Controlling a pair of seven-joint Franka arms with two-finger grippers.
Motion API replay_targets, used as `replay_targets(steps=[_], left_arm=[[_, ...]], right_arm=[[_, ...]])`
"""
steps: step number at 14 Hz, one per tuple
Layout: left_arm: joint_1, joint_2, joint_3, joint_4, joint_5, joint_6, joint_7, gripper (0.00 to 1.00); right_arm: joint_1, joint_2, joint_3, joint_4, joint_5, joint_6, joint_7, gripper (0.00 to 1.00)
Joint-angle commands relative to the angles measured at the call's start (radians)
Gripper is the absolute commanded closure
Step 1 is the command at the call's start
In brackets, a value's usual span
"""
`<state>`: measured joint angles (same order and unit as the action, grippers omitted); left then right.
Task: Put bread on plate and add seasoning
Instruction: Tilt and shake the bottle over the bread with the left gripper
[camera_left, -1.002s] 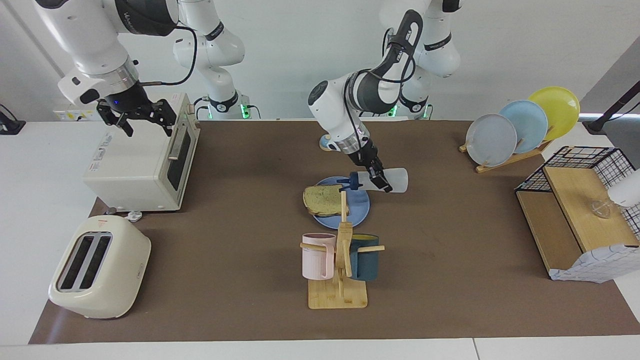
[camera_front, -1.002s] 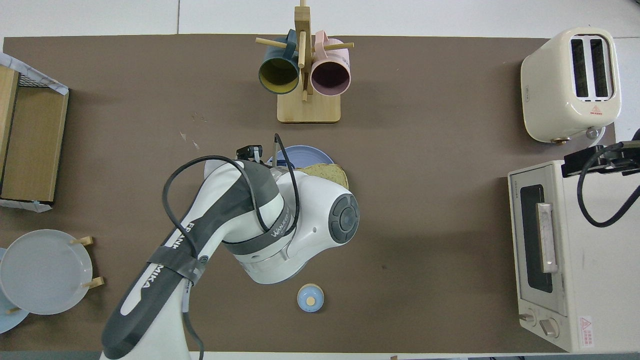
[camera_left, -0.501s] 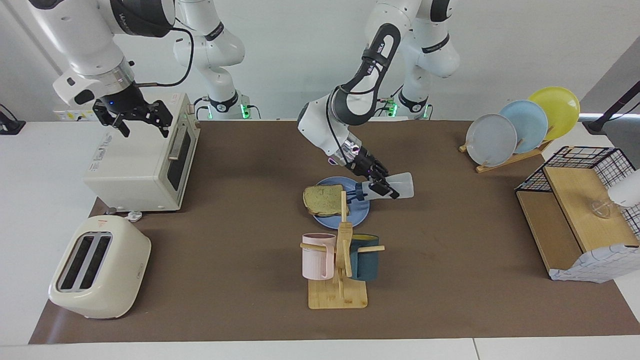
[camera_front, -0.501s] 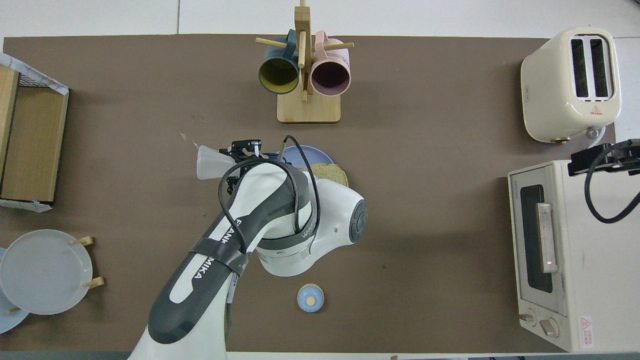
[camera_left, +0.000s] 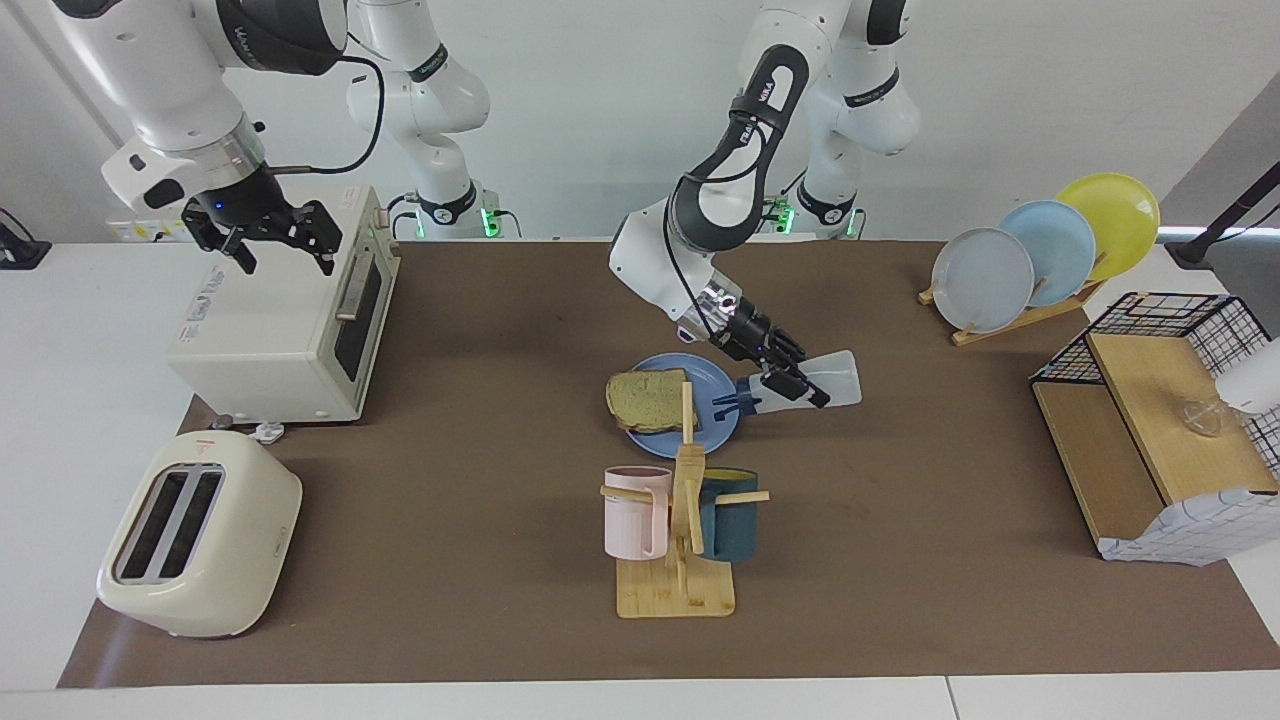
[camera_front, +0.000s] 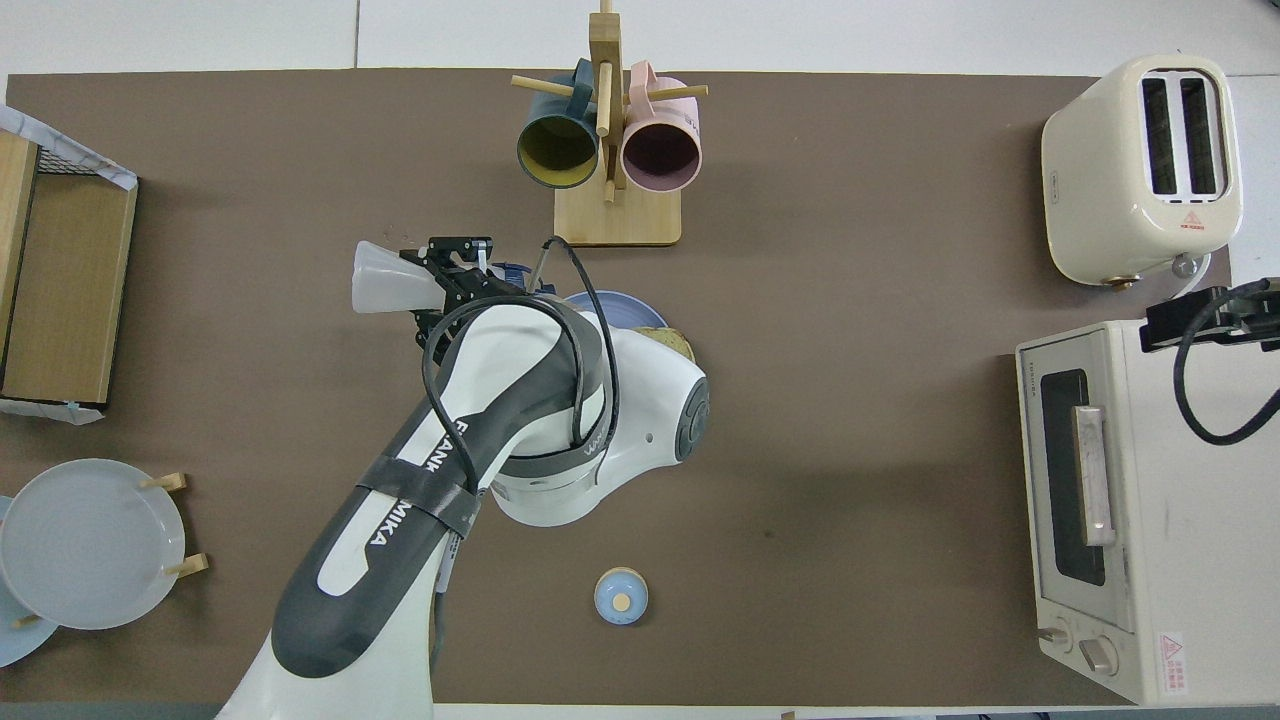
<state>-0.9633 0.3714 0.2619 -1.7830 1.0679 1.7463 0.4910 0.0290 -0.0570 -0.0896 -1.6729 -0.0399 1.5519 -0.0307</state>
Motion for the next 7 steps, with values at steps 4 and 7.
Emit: replay_targets(steps=[4,7], left_arm=[[-0.047,0.018,-0.009,0.025,0.043,-0.073,-0.006,1.00],[-0.092,0.009,-0.012,0.019,0.038,-0.111,-0.003,1.00]], right_arm=[[-0.056,0.006,0.039,0.013,-0.003,-0.022,-0.020,0.00],[-0.049,0.008,0.037,0.012,-0.003,-0.022,-0.017,0.00]])
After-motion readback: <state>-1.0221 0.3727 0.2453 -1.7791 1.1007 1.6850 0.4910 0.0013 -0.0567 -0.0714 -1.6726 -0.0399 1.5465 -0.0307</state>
